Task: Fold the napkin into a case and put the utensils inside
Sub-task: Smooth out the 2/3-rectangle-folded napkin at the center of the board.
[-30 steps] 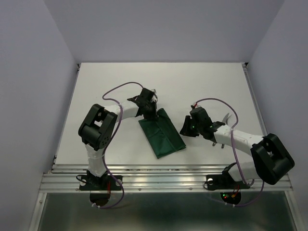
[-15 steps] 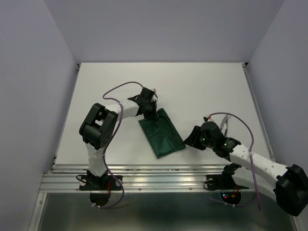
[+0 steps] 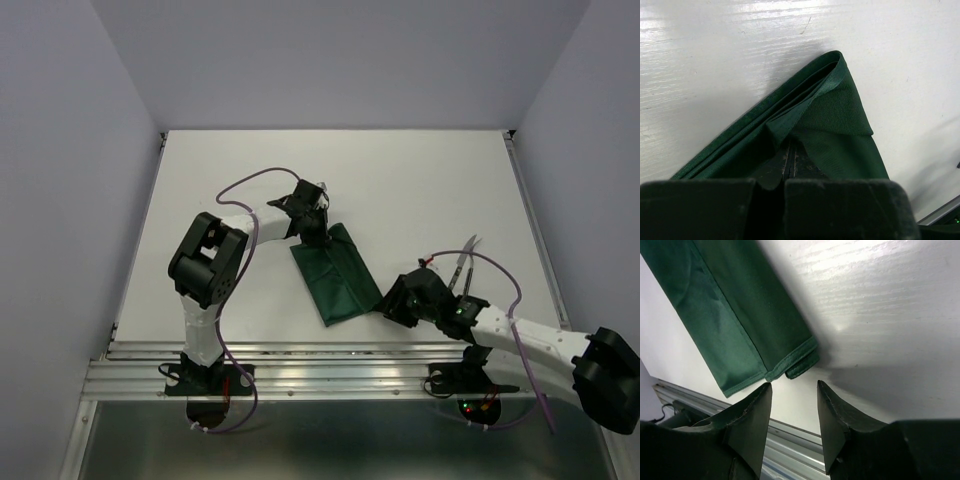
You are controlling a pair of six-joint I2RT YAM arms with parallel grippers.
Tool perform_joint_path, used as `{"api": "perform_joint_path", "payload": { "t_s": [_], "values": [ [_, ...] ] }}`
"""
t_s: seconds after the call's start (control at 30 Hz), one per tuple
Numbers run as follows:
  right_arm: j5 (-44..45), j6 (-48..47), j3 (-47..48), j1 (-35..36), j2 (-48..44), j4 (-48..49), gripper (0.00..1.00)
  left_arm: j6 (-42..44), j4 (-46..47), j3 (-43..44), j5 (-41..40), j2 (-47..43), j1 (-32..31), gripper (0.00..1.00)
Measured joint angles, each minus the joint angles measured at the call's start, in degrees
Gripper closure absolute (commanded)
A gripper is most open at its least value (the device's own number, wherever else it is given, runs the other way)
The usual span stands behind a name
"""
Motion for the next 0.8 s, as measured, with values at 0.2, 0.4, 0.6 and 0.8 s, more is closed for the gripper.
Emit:
{"api": "perform_joint_path", "payload": {
  "t_s": [0.2, 0.4, 0.6, 0.8],
  "values": [
    [2.6, 2.4, -0.3, 0.0, 2.4, 3.9, 0.56, 0.0, 0.0, 0.0, 0.0, 0.0, 0.0, 1.00],
    [2.8, 3.1, -0.3, 0.0, 5.1, 6.9, 0.57, 0.0, 0.0, 0.0, 0.0, 0.0, 0.0, 1.00],
    [2.7, 3.5, -0.3, 0.0, 5.7, 9.3, 0.60, 0.0, 0.0, 0.0, 0.0, 0.0, 0.0, 1.00],
    [2.6, 4.2, -0.3, 0.0, 5.7, 10.8, 0.75, 0.0, 0.0, 0.0, 0.0, 0.0, 0.0, 1.00]
  ]
}}
